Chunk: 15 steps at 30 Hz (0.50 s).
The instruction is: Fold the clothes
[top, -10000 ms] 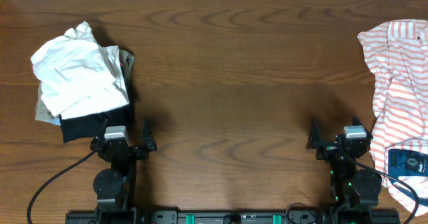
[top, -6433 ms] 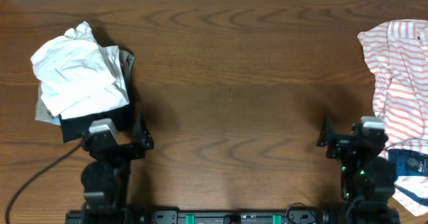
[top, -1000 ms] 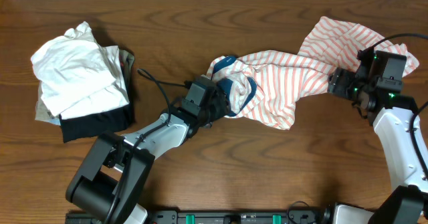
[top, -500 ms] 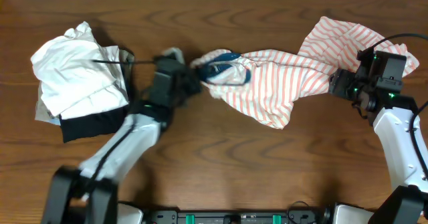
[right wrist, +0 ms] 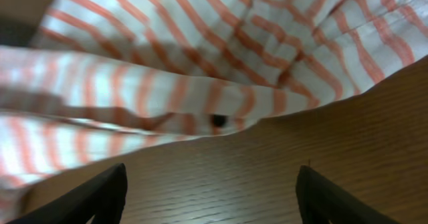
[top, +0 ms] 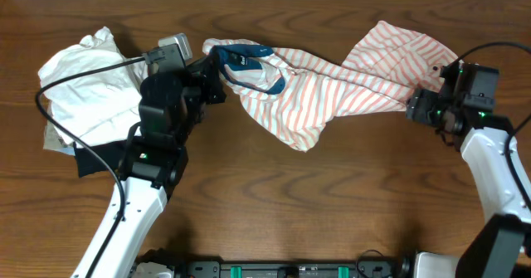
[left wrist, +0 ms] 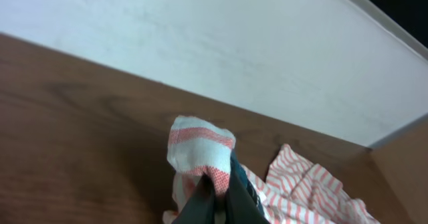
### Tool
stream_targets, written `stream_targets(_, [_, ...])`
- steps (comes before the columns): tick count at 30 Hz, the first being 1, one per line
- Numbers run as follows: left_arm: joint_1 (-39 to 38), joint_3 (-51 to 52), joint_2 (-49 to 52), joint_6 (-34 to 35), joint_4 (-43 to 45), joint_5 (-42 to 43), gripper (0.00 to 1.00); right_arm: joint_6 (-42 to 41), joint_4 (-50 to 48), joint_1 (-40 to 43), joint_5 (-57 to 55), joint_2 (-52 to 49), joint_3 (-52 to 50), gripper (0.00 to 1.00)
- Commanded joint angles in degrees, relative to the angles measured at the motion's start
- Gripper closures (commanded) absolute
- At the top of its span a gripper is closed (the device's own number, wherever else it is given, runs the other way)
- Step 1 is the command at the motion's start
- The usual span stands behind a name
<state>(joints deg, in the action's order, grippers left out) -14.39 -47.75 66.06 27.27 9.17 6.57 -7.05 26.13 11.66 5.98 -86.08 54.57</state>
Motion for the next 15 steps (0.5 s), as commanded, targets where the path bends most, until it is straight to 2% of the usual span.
stream_targets(1, [0.24, -0.98, -1.97, -4.39, 0.28, -3.28, 0.94, 5.70, -1.03, 0.50, -1.29, -3.15, 0.07, 0.19])
stream_targets(7, [0.24, -0.98, -1.99, -4.33, -2.29, -3.26, 0.94, 17.11, -8.24, 0.48, -1.27, -8.66, 0.07, 0.17])
stream_targets(15, [0.24, -0.98, -1.99, -4.33, -3.78, -3.21, 0.94, 22.67, -16.46, 0.42, -1.27, -13.55, 0.07, 0.20])
